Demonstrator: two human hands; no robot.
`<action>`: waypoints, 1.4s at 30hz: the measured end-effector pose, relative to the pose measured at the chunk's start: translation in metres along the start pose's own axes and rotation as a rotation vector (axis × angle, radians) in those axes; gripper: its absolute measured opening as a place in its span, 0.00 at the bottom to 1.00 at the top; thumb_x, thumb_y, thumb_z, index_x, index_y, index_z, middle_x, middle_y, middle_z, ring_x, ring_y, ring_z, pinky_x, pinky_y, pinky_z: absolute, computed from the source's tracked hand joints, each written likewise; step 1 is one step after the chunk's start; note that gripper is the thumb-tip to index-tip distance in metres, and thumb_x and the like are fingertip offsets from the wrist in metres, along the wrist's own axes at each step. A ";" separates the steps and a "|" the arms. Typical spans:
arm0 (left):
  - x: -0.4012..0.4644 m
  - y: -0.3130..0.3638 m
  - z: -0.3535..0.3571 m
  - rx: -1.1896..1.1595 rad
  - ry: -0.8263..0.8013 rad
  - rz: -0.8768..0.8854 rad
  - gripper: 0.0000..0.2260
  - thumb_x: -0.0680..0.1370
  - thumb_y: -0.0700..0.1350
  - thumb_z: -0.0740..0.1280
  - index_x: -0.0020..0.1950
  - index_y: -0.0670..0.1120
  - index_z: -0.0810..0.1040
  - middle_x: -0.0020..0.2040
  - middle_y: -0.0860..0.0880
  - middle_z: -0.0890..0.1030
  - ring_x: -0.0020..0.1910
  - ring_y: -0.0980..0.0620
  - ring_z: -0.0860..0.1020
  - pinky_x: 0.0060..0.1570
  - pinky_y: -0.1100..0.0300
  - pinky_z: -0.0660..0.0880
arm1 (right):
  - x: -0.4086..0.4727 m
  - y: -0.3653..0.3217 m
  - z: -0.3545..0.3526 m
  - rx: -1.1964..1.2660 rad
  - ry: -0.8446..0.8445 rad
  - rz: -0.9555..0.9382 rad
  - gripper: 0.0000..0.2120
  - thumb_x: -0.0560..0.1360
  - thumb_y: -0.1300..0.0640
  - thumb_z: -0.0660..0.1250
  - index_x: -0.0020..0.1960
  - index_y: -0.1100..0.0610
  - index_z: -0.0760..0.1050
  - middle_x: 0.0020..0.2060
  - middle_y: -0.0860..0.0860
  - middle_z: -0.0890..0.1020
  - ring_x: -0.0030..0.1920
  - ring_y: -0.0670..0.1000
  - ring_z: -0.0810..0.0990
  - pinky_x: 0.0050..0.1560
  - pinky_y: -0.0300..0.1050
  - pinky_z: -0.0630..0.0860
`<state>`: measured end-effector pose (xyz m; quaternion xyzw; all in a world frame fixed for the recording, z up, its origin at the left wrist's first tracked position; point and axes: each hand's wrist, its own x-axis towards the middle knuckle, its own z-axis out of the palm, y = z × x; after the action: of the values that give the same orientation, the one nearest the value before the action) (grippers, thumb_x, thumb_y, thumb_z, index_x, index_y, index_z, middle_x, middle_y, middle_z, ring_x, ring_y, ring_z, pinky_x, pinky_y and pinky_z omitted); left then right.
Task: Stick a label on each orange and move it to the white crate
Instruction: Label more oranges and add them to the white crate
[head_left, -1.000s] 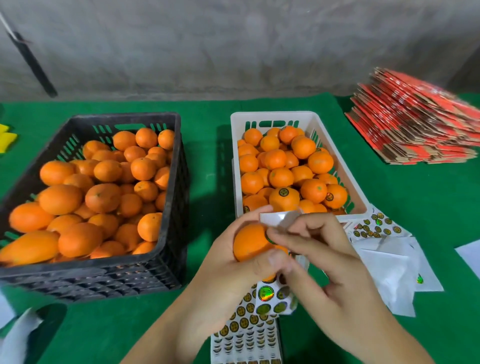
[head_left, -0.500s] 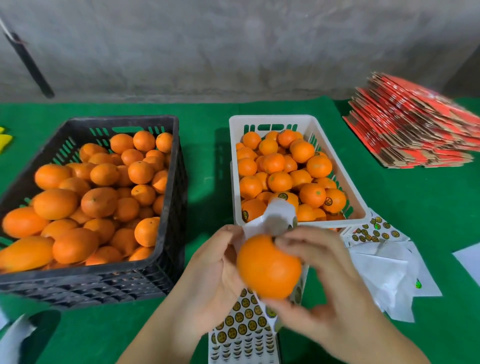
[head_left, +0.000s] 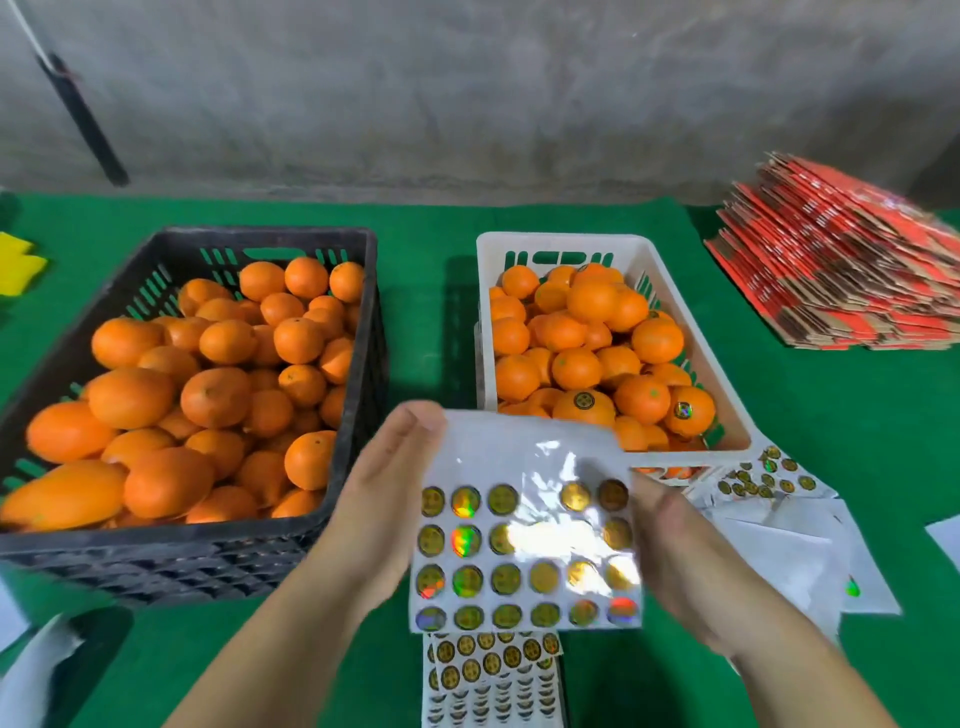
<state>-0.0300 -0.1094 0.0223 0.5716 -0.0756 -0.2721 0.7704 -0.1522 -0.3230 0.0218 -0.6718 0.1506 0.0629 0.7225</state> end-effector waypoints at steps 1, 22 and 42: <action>0.007 0.004 -0.005 0.027 0.024 0.053 0.11 0.86 0.53 0.62 0.54 0.48 0.78 0.43 0.49 0.83 0.41 0.52 0.84 0.38 0.59 0.82 | 0.000 0.006 0.008 -0.056 -0.018 -0.087 0.20 0.77 0.42 0.69 0.65 0.50 0.83 0.59 0.53 0.87 0.59 0.56 0.87 0.65 0.60 0.81; 0.090 0.027 -0.171 1.303 -0.250 -0.431 0.21 0.76 0.64 0.67 0.67 0.69 0.67 0.65 0.59 0.77 0.65 0.52 0.77 0.71 0.48 0.69 | 0.000 0.020 0.028 0.309 0.275 -0.232 0.17 0.75 0.51 0.73 0.63 0.50 0.84 0.60 0.58 0.86 0.59 0.61 0.87 0.49 0.56 0.85; -0.022 0.013 -0.021 -0.240 -0.324 -0.124 0.38 0.70 0.51 0.82 0.73 0.41 0.68 0.71 0.33 0.76 0.70 0.31 0.76 0.67 0.38 0.75 | -0.010 0.016 0.021 0.381 0.372 -0.223 0.16 0.78 0.58 0.71 0.65 0.54 0.82 0.56 0.58 0.87 0.57 0.57 0.87 0.57 0.59 0.84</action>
<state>-0.0351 -0.0779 0.0312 0.4282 -0.1302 -0.4142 0.7925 -0.1638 -0.2995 0.0111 -0.5366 0.2149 -0.1709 0.7980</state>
